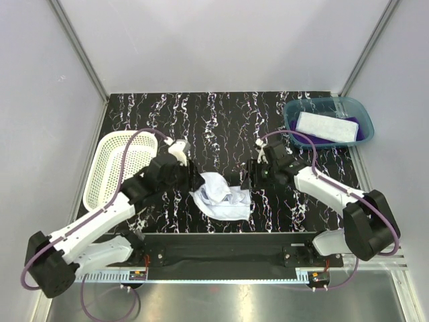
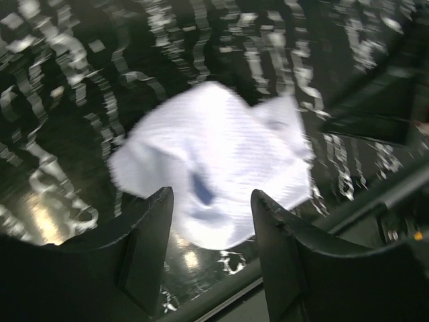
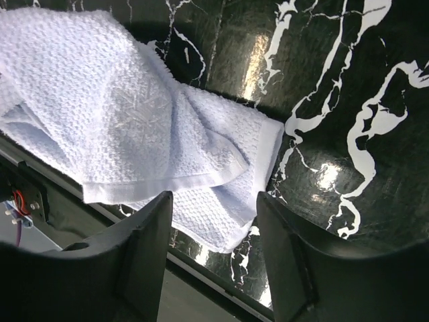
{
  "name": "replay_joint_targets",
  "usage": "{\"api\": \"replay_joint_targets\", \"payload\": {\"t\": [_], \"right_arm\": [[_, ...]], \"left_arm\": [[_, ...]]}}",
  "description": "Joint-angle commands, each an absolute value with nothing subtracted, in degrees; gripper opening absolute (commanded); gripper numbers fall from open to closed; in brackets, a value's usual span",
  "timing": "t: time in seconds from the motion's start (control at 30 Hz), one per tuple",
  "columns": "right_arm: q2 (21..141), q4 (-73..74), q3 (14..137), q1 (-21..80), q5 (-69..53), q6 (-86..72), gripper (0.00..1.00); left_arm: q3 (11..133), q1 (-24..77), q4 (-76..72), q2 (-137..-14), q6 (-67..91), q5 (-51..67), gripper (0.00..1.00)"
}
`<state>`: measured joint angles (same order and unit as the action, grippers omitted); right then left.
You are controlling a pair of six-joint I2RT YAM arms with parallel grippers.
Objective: Fold and stack the towels
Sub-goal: Flatten out the crumpled towel
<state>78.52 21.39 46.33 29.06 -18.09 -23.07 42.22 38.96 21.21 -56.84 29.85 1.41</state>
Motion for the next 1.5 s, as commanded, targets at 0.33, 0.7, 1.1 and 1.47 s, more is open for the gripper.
{"api": "replay_joint_targets", "payload": {"t": [0.33, 0.7, 1.1, 1.47], "right_arm": [[73.1, 18.8, 48.9, 29.6, -10.2, -24.3, 0.6], [71.4, 17.3, 46.8, 29.6, -10.9, -23.4, 0.62], [74.1, 14.9, 46.1, 29.6, -15.3, -22.7, 0.61], [73.6, 4.4, 41.4, 29.7, -25.9, -18.7, 0.61]], "left_arm": [[41.2, 63.1, 9.6, -73.1, 16.6, -18.1, 0.52], [47.1, 65.4, 14.2, -86.1, 21.4, -38.9, 0.64], [52.4, 64.0, 15.6, -85.8, 19.3, -40.1, 0.61], [52.6, 52.8, 12.2, -84.8, 17.5, -23.5, 0.54]]}}
